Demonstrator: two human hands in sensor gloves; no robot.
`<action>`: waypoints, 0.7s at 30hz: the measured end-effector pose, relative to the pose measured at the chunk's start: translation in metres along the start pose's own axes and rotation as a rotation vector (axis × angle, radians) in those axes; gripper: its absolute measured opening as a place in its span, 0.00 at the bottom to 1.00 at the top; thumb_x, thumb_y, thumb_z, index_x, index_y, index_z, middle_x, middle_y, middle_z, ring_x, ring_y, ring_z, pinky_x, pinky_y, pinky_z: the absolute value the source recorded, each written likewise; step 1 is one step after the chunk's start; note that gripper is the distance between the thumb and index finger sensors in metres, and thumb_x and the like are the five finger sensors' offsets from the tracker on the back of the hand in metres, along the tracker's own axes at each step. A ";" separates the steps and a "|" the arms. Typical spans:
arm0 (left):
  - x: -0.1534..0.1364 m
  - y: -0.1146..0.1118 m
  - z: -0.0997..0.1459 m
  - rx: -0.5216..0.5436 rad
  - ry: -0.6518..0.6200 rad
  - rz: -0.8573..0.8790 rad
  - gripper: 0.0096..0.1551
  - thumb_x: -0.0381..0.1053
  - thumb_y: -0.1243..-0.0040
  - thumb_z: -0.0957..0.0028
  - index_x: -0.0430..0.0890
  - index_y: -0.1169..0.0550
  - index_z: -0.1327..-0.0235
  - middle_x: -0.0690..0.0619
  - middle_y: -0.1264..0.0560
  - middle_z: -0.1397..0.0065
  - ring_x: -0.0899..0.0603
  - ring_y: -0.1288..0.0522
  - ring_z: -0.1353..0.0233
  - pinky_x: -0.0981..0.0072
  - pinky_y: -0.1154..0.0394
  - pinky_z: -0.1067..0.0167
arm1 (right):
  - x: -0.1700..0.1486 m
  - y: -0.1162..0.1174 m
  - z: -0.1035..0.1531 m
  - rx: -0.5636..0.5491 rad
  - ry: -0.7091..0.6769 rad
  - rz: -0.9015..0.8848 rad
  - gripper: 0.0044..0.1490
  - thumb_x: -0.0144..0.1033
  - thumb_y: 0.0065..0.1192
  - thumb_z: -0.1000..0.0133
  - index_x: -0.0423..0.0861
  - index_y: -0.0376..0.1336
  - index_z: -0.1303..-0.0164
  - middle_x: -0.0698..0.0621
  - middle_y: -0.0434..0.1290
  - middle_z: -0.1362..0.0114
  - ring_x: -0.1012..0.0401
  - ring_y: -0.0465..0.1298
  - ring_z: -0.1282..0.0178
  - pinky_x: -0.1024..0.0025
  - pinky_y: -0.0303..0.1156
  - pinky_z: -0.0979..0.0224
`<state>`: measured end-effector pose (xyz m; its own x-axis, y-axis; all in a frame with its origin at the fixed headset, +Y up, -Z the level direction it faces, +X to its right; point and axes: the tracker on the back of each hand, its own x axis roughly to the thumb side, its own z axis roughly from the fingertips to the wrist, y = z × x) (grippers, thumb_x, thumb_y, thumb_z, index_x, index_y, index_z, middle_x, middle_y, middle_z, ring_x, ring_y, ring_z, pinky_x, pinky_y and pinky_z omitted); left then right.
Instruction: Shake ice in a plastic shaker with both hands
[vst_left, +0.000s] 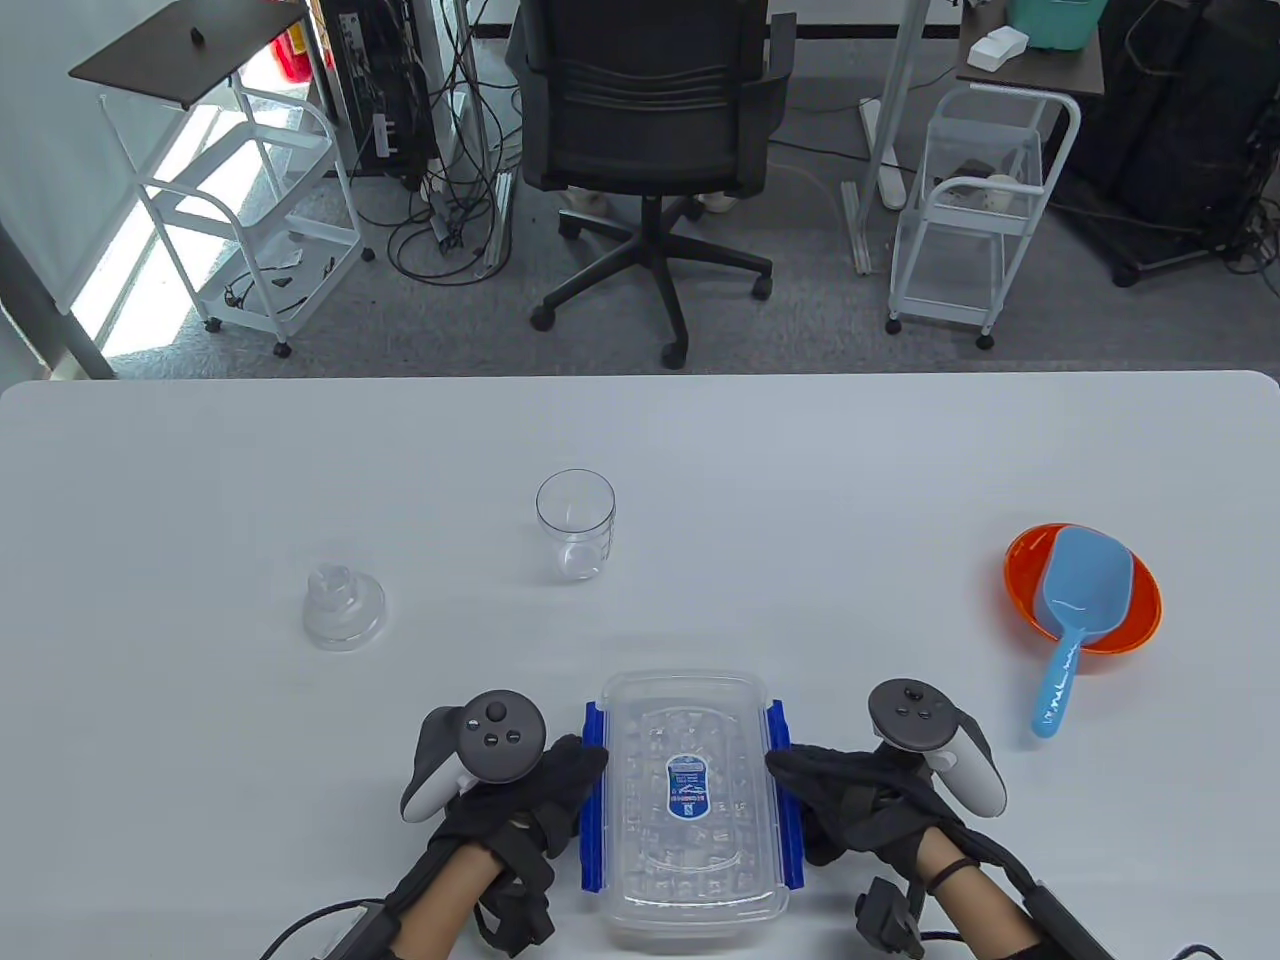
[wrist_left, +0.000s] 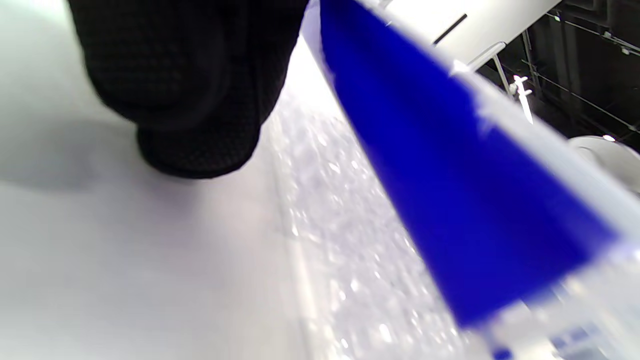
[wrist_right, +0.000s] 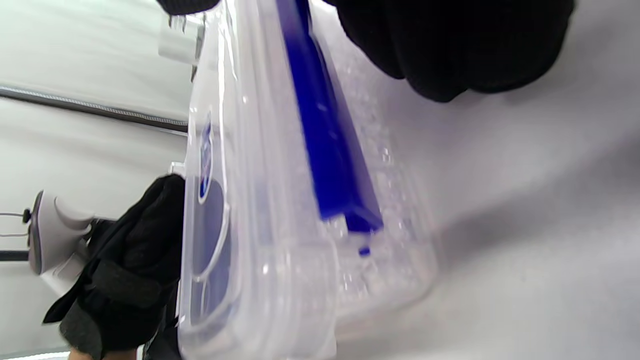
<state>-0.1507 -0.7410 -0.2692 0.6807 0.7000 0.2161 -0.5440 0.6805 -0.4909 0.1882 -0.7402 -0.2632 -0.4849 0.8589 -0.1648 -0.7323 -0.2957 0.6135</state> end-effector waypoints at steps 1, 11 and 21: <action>0.000 0.004 0.002 0.023 0.004 -0.013 0.41 0.49 0.70 0.30 0.09 0.41 0.36 0.19 0.27 0.36 0.28 0.18 0.47 0.56 0.20 0.55 | 0.001 -0.003 0.003 -0.037 -0.002 0.022 0.50 0.46 0.39 0.32 0.13 0.41 0.27 0.18 0.62 0.31 0.26 0.71 0.40 0.33 0.71 0.44; 0.026 0.021 0.018 0.124 -0.048 -0.128 0.42 0.53 0.66 0.30 0.12 0.34 0.38 0.22 0.21 0.41 0.30 0.15 0.52 0.58 0.19 0.61 | 0.033 -0.006 0.033 -0.256 -0.144 0.154 0.48 0.46 0.40 0.32 0.15 0.46 0.27 0.18 0.65 0.31 0.24 0.69 0.39 0.26 0.65 0.44; 0.045 -0.005 0.008 -0.058 -0.048 -0.273 0.44 0.56 0.65 0.30 0.14 0.30 0.41 0.24 0.18 0.45 0.31 0.13 0.54 0.60 0.17 0.64 | 0.051 0.038 0.030 -0.078 -0.155 0.382 0.49 0.47 0.40 0.32 0.14 0.46 0.26 0.11 0.60 0.33 0.17 0.64 0.40 0.21 0.61 0.47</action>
<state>-0.1211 -0.7107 -0.2500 0.7736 0.5025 0.3860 -0.3136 0.8329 -0.4559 0.1505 -0.6952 -0.2249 -0.6554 0.7323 0.1850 -0.5507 -0.6310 0.5464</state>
